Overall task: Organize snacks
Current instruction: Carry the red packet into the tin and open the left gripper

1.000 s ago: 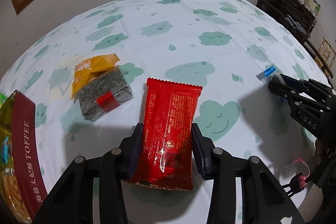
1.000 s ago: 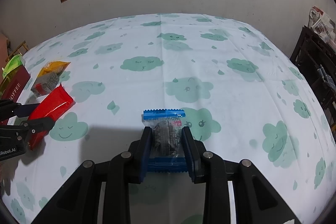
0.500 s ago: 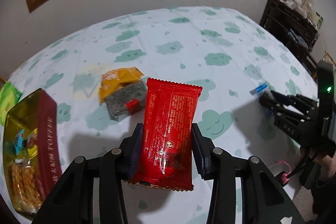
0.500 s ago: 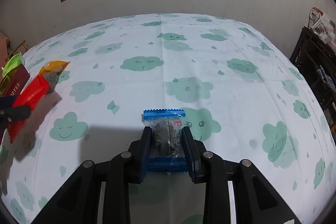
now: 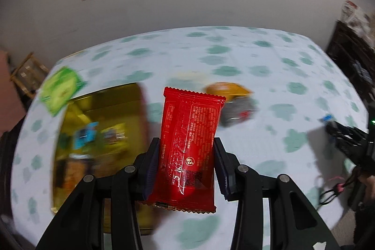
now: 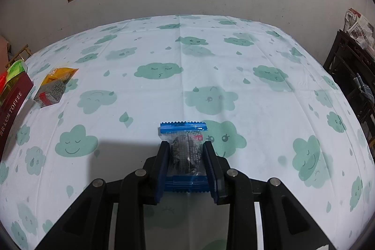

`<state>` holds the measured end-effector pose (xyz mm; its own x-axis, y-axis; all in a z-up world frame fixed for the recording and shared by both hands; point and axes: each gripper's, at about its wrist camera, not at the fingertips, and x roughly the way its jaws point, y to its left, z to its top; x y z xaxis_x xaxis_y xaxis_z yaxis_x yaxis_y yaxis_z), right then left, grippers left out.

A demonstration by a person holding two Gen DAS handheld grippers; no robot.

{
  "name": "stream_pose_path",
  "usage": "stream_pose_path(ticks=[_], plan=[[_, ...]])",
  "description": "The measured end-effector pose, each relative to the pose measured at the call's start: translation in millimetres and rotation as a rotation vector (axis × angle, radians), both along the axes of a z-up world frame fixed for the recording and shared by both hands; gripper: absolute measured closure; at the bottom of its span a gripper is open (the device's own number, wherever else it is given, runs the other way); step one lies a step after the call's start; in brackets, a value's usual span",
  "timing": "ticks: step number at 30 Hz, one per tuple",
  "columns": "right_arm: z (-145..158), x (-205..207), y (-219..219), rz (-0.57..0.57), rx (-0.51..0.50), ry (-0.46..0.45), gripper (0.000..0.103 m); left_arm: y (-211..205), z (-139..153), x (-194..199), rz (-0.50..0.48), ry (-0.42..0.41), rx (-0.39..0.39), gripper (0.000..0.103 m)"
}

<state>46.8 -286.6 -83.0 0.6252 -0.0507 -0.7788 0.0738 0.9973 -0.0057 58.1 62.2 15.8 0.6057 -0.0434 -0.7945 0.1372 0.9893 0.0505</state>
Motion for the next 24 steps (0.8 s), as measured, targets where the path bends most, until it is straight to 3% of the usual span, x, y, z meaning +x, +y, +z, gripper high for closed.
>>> stream_pose_path(ticks=[12, 24], plan=[[0.2, -0.3, 0.1, 0.000, -0.001, 0.000, 0.072, 121.1, -15.5, 0.9, 0.233, 0.062, 0.064, 0.064], [0.0, -0.3, -0.3, 0.001, -0.004, 0.000, 0.072, 149.0, -42.4, -2.5, 0.268, 0.129, 0.075, 0.064]])
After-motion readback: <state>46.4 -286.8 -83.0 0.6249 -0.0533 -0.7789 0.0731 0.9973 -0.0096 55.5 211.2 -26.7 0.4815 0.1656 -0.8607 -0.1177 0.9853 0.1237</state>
